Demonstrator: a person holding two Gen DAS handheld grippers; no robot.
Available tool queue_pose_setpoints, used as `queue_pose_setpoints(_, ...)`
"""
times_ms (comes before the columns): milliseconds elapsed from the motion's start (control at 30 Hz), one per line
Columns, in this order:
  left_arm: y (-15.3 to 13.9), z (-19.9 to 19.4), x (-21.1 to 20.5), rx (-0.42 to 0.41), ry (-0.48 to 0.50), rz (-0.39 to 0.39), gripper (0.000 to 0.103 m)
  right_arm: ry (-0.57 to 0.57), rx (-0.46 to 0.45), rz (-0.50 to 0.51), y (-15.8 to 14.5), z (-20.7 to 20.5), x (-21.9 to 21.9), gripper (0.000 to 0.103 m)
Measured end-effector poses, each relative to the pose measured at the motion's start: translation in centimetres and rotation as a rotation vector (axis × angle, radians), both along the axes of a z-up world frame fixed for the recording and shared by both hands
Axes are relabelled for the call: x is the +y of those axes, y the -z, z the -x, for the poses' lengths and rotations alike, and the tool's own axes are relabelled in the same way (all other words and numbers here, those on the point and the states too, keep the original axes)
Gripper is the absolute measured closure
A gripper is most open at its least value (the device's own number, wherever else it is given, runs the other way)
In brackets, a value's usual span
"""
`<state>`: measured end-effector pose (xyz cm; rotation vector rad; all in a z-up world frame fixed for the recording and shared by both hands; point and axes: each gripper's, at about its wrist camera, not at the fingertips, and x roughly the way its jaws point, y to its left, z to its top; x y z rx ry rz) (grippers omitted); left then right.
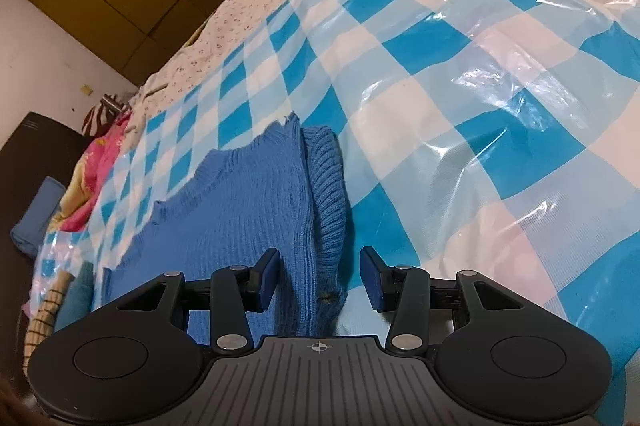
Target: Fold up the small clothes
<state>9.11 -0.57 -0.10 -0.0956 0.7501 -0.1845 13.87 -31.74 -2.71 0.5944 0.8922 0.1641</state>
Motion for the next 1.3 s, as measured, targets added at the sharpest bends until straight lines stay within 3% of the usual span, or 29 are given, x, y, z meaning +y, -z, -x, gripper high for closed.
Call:
queue_pose_setpoints(133, 2.3, -0.5, -0.3, 0.064, 0.003, -0.019, 0.074, -0.019, 0.002, 0.047, -0.2, 0.2, 0.8, 0.058)
queue_pose_setpoints(267, 1.8, 1.0, 0.6, 0.064, -0.011, 0.038, 0.073, -0.010, 0.005, 0.071, -1.3, 0.9, 1.0, 0.057)
queue_pose_setpoints(333, 1.3, 1.9, 1.8, 0.073, -0.036, 0.092, 0.072, -0.016, -0.016, 0.107, -2.4, 1.5, 1.5, 0.056)
queue_pose_setpoints(467, 1.6, 3.3, 3.3, 0.094, -0.107, 0.079, 0.070, -0.079, -0.093, 0.204, -5.1, 1.9, 4.3, 0.056)
queue_pose_setpoints(600, 2.0, 4.5, 4.9, 0.151, -0.141, 0.176, 0.070, -0.211, -0.112, 0.217, -6.7, 1.0, 9.1, 0.056)
queue_pose_setpoints(767, 1.9, 6.6, 6.4, 0.148, -0.254, 0.208, 0.069, -0.439, -0.084, 0.214, -7.4, -1.2, 17.3, 0.052)
queue_pose_setpoints(967, 2.5, 7.4, 7.3, 0.163, -0.307, 0.243, 0.068, -0.671, -0.074, 0.338, -6.9, -2.9, 28.5, 0.051)
queue_pose_setpoints(1167, 3.2, 7.0, 8.1, 0.179, -0.306, 0.291, 0.065, -0.742, -0.010, 0.439, -4.6, -4.4, 34.8, 0.050)
queue_pose_setpoints(1300, 3.3, 7.0, 8.4, 0.182, -0.299, 0.307, 0.063, -0.762, 0.025, 0.491, -3.2, -4.4, 36.7, 0.048)
